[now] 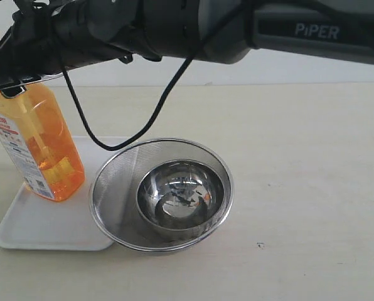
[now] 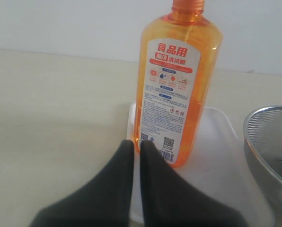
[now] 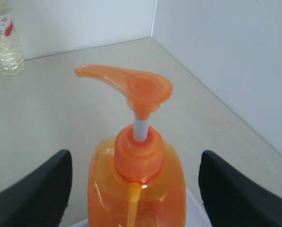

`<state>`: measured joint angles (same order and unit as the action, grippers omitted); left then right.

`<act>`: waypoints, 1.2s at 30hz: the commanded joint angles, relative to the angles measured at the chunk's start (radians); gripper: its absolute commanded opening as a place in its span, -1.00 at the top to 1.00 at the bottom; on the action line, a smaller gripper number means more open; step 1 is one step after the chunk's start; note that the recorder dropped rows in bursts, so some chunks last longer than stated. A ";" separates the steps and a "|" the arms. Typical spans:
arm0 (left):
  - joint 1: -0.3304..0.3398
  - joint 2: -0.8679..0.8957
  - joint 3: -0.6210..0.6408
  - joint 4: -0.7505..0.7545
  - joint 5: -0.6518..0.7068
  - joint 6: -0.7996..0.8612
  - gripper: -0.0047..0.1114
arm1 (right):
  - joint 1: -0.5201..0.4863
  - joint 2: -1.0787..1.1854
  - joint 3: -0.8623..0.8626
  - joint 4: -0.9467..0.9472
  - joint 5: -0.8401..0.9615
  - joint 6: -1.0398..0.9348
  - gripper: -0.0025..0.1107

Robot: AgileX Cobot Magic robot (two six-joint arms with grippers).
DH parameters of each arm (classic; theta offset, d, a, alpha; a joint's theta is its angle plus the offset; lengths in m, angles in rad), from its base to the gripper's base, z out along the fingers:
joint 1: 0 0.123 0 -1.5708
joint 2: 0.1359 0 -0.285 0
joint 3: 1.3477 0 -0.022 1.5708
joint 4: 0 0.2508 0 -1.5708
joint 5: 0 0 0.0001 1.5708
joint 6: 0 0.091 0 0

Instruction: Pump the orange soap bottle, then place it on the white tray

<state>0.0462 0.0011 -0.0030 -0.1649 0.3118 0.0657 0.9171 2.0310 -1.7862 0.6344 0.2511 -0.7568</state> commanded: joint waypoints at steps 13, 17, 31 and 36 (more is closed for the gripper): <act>0.003 -0.001 0.003 -0.011 0.000 -0.006 0.84 | 0.013 0.045 -0.030 0.036 -0.098 0.000 -0.23; 0.003 -0.001 0.003 -0.011 0.000 -0.006 0.84 | 0.013 0.056 -0.030 0.039 -0.105 0.000 -0.23; 0.003 -0.001 0.003 -0.011 0.000 -0.006 0.84 | 0.033 0.134 -0.151 0.041 -0.076 -0.007 -0.23; 0.003 -0.001 0.003 -0.011 0.000 -0.006 0.84 | 0.033 0.167 -0.160 0.042 -0.090 -0.007 -0.23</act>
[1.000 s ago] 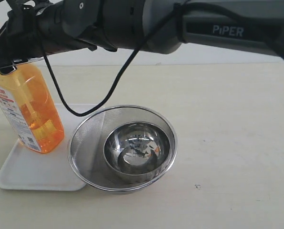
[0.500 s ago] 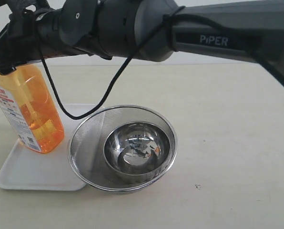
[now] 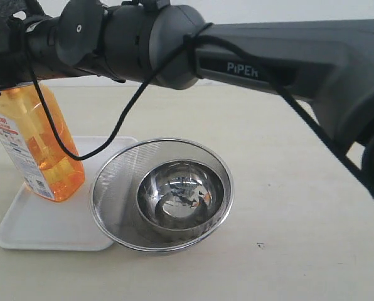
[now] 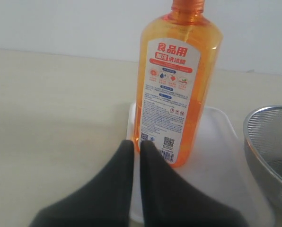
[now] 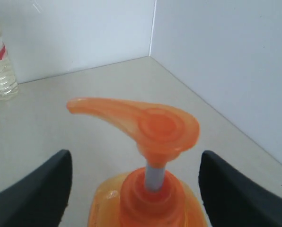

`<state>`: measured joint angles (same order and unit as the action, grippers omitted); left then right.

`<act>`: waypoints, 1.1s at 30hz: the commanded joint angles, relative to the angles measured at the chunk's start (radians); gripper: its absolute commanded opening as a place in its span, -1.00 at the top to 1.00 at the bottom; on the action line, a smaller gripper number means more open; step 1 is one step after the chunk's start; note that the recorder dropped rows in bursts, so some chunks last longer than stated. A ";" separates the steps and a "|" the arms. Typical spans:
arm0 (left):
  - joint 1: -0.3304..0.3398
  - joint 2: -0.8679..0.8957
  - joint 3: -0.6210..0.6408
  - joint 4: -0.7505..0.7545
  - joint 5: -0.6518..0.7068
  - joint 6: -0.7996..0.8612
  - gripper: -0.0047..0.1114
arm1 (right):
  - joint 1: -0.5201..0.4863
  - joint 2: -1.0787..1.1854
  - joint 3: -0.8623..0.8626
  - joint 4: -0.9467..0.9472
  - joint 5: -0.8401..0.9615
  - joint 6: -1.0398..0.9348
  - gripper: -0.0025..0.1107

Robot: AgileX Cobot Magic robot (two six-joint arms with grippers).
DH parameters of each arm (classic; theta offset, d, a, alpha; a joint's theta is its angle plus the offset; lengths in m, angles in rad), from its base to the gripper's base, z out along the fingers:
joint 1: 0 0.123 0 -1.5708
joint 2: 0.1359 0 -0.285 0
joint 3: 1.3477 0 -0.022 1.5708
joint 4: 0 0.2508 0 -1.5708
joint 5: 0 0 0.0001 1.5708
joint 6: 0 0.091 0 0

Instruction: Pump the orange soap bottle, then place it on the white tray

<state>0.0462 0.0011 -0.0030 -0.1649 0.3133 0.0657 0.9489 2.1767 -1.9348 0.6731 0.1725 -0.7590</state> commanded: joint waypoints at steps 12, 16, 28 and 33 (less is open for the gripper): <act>0.003 -0.001 0.003 -0.011 -0.002 -0.006 0.84 | 0.001 0.050 -0.012 0.021 -0.054 -0.005 0.01; 0.003 -0.001 0.003 -0.011 -0.002 -0.006 0.84 | 0.001 0.050 -0.012 0.024 -0.063 -0.005 0.07; 0.003 -0.001 0.003 -0.011 -0.002 -0.006 0.84 | 0.001 0.050 -0.012 0.026 -0.087 0.022 0.68; 0.003 -0.001 0.003 -0.011 -0.002 -0.006 0.84 | 0.001 0.050 -0.012 0.020 -0.099 0.017 0.96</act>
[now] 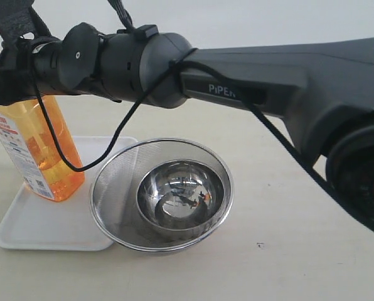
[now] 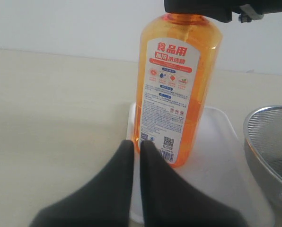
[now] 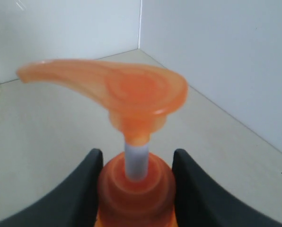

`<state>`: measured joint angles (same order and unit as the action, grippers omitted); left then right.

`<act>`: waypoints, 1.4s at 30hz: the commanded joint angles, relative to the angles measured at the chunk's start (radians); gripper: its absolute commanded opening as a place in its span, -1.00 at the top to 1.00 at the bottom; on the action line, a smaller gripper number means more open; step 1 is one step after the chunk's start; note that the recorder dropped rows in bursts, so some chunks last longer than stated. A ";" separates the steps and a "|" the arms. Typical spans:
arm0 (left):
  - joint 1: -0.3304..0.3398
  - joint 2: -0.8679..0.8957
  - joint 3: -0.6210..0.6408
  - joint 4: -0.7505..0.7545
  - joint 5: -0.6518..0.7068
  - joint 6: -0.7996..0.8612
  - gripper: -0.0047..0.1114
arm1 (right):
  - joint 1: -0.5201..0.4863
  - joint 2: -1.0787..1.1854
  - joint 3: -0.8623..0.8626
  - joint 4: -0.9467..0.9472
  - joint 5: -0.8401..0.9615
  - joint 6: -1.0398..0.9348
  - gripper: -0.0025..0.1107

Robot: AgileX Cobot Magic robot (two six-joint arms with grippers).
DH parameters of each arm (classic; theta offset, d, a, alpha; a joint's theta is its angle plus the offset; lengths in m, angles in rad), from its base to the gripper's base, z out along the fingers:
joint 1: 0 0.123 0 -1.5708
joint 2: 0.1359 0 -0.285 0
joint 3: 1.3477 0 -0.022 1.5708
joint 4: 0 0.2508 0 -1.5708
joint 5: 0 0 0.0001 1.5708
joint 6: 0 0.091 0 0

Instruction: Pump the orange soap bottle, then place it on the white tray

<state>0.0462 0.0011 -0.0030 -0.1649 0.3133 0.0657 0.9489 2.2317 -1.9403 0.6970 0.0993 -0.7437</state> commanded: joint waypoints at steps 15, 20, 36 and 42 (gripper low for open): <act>0.003 -0.001 0.003 -0.011 -0.002 -0.006 0.84 | 0.010 -0.013 -0.067 0.025 -0.099 0.013 0.96; 0.003 -0.001 0.003 -0.011 -0.002 -0.006 0.84 | 0.048 -0.015 -0.067 0.025 -0.196 -0.016 0.96; 0.003 -0.001 0.003 -0.011 -0.002 -0.006 0.84 | 0.050 -0.073 -0.053 0.657 -0.261 -0.661 0.96; 0.003 -0.001 0.003 -0.011 -0.002 -0.006 0.84 | 0.114 -0.118 0.005 1.047 -0.626 -1.136 0.96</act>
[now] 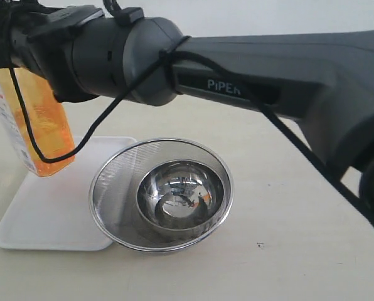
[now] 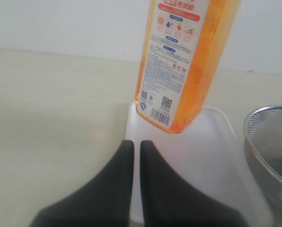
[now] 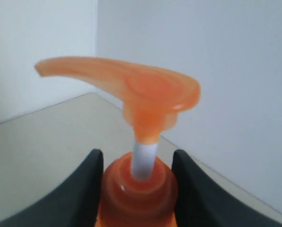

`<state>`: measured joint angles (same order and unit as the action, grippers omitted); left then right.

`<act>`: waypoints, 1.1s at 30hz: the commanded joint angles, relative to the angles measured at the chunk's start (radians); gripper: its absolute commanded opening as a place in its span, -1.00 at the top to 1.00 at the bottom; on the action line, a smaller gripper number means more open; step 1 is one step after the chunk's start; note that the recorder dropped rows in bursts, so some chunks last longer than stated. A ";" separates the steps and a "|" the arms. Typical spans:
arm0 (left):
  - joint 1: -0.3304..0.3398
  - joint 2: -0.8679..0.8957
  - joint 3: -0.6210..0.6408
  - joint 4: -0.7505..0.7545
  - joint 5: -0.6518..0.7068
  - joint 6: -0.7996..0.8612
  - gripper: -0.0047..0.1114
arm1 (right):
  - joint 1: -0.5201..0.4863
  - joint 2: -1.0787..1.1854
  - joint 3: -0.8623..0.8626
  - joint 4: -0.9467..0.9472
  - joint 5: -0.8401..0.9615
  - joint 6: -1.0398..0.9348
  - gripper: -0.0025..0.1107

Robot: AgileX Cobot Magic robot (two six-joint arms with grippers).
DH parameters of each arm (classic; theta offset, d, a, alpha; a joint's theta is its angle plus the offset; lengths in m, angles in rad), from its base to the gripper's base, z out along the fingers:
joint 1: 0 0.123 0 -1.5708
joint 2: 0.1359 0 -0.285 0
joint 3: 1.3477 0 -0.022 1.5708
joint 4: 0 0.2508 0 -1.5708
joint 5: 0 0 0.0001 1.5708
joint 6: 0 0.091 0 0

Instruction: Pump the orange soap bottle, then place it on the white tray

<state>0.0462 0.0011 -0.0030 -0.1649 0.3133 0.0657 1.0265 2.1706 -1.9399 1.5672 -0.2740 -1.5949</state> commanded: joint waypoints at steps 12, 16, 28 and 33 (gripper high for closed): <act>0.003 -0.001 0.003 -0.011 -0.002 -0.006 0.84 | 0.129 -0.067 0.004 0.177 -0.342 -0.234 0.96; 0.003 -0.001 0.003 -0.011 -0.002 -0.006 0.84 | 0.131 -0.067 0.004 0.177 -0.360 -0.197 0.96; 0.003 -0.001 0.003 -0.011 -0.002 -0.006 0.84 | 0.133 -0.067 0.004 0.177 -0.533 -0.048 0.96; 0.003 -0.001 0.003 -0.011 -0.002 -0.006 0.84 | 0.133 -0.065 0.004 0.177 -0.533 0.012 0.96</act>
<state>0.0462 0.0011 -0.0030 -0.1649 0.3133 0.0657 1.1626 2.1488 -1.9220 1.7903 -0.8140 -1.6223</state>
